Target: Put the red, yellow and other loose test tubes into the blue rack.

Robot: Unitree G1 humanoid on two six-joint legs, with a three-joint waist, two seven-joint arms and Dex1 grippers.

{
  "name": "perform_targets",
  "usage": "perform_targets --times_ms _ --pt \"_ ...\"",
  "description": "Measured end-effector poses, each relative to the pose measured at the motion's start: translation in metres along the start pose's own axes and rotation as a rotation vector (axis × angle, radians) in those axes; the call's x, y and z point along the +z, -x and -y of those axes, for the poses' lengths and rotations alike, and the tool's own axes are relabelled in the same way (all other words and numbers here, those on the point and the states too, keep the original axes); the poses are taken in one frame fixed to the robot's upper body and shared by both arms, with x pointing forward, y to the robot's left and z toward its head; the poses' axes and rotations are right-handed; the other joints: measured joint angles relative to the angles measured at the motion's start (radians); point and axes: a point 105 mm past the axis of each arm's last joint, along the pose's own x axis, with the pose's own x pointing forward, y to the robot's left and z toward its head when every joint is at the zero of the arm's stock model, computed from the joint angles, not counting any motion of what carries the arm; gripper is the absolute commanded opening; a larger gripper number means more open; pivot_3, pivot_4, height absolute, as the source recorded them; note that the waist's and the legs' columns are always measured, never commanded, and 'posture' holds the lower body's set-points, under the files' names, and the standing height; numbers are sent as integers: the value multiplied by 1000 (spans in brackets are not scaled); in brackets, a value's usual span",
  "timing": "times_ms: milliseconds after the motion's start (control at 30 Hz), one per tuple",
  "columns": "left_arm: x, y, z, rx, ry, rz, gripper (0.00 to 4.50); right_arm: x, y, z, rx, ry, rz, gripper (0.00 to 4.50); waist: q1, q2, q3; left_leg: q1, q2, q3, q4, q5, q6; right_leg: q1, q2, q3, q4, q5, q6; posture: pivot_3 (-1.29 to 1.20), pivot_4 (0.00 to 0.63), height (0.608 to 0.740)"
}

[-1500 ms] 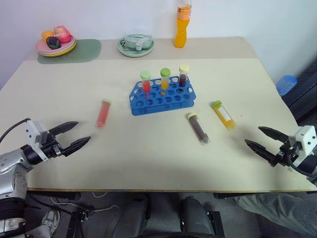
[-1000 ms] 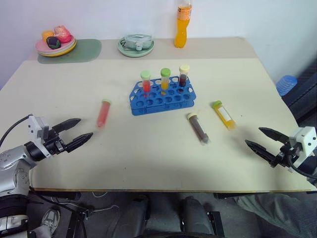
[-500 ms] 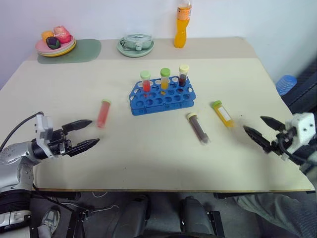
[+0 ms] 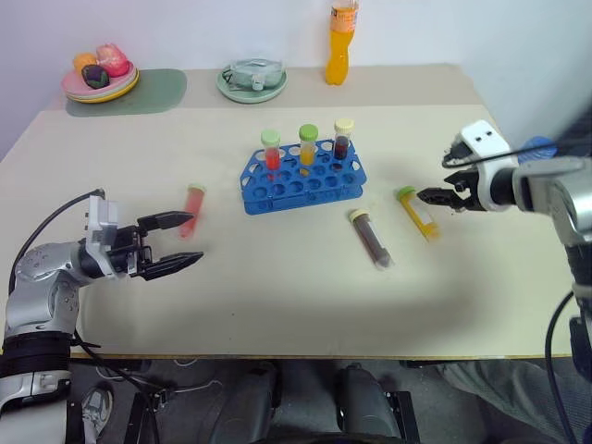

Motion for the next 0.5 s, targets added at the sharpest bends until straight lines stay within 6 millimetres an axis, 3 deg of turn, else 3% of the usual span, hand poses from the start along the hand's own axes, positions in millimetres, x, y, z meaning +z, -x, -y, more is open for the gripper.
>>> perform_targets --times_ms 200,500 --pt "-3 -1 4 -19 37 -9 4255 -9 -28 3 40 -69 -161 3660 -3 0 0 -2 0 1 1 2 -3 -2 0 0 1 1 1 0 150 740" --pt "-8 1 14 -32 70 -20 4255 14 -46 2 49 -111 -184 3660 -25 0 0 -2 0 1 1 3 -5 -5 0 1 7 1 1 0 150 740"
